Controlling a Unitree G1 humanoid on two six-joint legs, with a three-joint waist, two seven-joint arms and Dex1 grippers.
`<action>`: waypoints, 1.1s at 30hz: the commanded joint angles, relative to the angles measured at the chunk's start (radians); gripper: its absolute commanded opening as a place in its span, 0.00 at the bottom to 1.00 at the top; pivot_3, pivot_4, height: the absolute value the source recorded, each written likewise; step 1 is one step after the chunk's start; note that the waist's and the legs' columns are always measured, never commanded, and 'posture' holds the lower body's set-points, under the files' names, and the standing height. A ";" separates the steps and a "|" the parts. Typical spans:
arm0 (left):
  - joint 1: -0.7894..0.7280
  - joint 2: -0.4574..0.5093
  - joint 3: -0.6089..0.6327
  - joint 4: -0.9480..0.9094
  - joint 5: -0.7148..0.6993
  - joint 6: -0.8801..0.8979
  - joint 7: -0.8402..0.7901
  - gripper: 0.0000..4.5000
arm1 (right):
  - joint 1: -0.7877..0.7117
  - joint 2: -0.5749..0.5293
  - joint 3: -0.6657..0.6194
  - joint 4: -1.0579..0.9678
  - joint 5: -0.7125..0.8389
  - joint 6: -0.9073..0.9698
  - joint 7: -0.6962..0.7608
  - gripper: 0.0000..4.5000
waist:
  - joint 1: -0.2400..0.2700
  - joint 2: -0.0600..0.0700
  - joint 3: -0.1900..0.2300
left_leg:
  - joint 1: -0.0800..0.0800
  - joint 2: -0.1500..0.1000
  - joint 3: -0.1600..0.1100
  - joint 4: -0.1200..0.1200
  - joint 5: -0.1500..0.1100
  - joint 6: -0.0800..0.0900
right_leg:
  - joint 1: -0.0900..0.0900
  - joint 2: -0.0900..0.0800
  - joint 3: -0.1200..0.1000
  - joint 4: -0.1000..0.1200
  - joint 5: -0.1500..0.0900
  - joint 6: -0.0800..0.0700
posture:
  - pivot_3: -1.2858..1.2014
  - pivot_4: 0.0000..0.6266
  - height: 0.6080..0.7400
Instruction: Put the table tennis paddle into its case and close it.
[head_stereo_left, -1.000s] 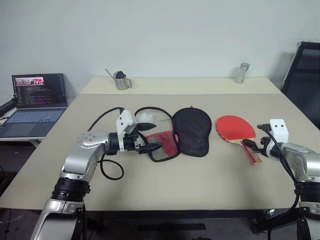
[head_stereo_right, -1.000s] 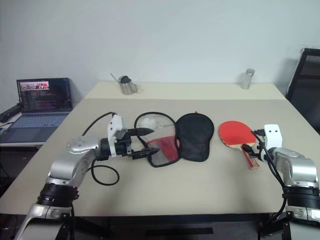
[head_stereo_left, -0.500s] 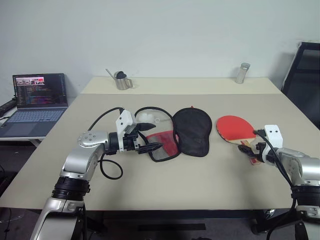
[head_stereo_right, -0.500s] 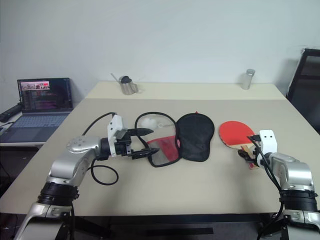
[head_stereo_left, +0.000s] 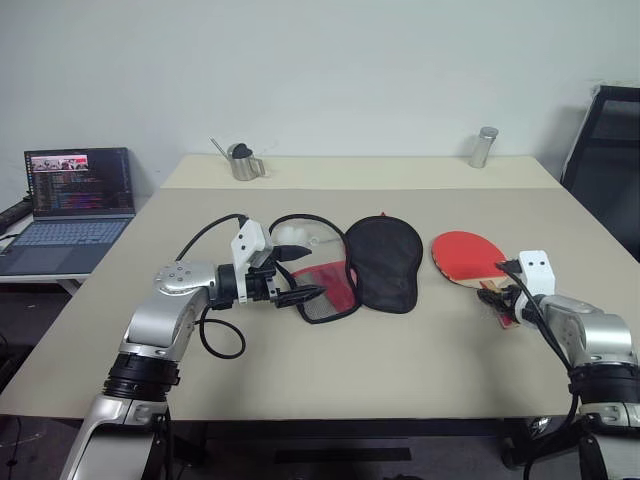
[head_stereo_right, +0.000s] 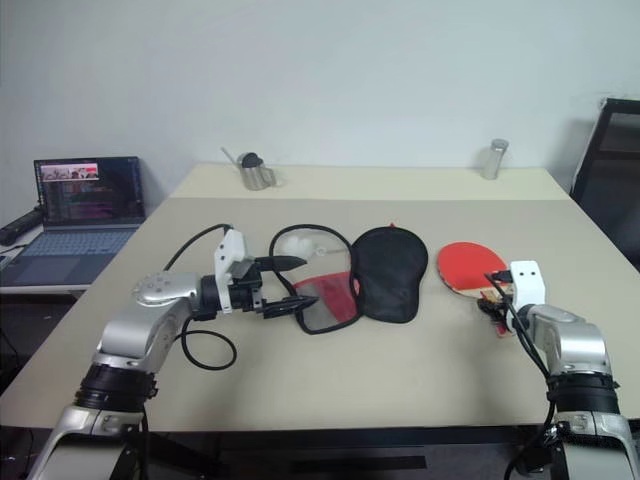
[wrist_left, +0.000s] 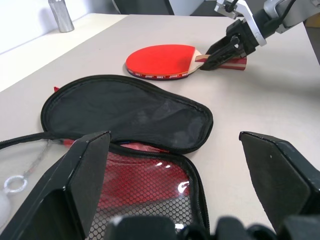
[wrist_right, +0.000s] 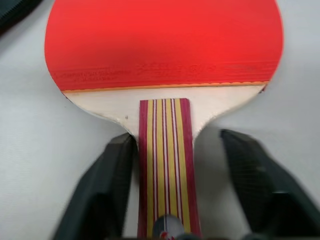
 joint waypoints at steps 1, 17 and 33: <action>-0.001 0.014 0.027 -0.033 -0.007 -0.014 0.001 1.00 | -0.011 0.016 -0.010 0.025 -0.004 -0.006 -0.022 0.33 | 0.000 0.000 0.000 | 0.001 0.000 0.000 0.000 0.000 0.000 | 0.001 0.000 0.000 0.000 0.000 0.000 | 0.52 0.24 1.00; 0.062 0.052 0.073 -0.065 -0.012 -0.010 0.034 1.00 | -0.146 0.071 -0.102 -0.220 0.065 0.157 -0.170 0.25 | -0.001 0.001 0.001 | 0.001 0.001 0.001 -0.002 0.000 0.000 | -0.001 0.000 0.001 0.000 0.000 0.000 | 0.52 0.24 1.00; 0.075 0.054 0.069 -0.086 -0.005 -0.015 0.058 1.00 | -0.156 0.533 0.005 -0.418 0.055 0.302 -0.417 0.25 | 0.006 0.001 0.001 | -0.012 -0.001 0.001 0.000 0.000 0.000 | -0.014 -0.001 0.001 0.001 0.000 0.000 | 0.52 0.24 1.00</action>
